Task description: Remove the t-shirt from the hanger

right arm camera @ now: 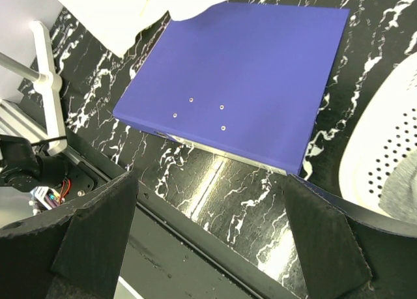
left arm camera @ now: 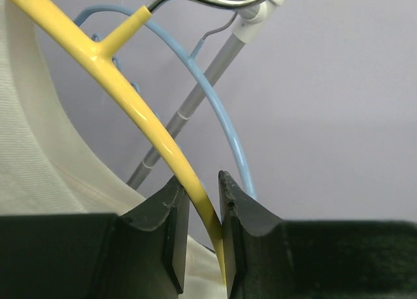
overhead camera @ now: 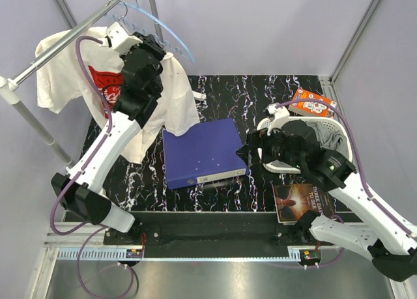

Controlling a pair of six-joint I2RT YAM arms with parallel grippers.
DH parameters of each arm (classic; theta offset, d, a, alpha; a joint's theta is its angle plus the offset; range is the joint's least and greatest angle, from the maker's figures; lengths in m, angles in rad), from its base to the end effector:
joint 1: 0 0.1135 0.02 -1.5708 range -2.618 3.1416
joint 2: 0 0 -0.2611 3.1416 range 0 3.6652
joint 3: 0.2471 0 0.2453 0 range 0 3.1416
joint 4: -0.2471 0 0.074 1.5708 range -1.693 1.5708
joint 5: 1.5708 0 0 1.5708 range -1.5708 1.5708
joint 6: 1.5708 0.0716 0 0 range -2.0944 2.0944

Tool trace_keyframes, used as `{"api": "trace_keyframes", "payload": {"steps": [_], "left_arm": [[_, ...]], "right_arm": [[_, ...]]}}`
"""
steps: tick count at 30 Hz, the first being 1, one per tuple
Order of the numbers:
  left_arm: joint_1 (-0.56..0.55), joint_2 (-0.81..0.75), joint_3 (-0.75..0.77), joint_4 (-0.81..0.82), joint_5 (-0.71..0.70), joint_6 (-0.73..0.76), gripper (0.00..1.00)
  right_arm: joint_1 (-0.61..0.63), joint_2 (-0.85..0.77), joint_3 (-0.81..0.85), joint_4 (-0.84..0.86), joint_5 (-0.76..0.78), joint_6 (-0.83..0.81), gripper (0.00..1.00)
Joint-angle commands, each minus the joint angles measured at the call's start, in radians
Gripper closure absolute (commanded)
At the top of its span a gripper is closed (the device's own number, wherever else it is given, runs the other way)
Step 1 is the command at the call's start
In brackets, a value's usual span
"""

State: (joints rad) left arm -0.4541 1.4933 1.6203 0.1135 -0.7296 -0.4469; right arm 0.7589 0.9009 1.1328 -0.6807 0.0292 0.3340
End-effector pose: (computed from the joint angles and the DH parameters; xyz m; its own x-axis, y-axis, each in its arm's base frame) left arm 0.3371 -0.1114 0.4938 0.3031 -0.5065 -0.8072 -0.1373 0.8150 -0.5629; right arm 0.1514 0.1407 0.3681 -0.5167 -0.0384 -0.8553 -0.5286 0.8002 0.2834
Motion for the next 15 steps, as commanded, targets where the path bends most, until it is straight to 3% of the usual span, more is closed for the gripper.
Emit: {"api": "trace_keyframes", "payload": {"steps": [1, 7, 15], "left_arm": [[-0.021, -0.102, -0.016, 0.074, -0.014, -0.039, 1.00], [-0.024, -0.160, -0.105, 0.043, -0.005, -0.162, 1.00], [-0.026, -0.200, -0.178, 0.052, 0.018, -0.286, 1.00]], "right_arm": [[-0.001, 0.056, 0.022, 0.072, -0.026, -0.016, 0.00], [-0.001, 0.116, 0.031, 0.187, -0.089, -0.065, 0.00], [-0.001, 0.225, 0.146, 0.221, -0.084, -0.107, 0.00]]}}
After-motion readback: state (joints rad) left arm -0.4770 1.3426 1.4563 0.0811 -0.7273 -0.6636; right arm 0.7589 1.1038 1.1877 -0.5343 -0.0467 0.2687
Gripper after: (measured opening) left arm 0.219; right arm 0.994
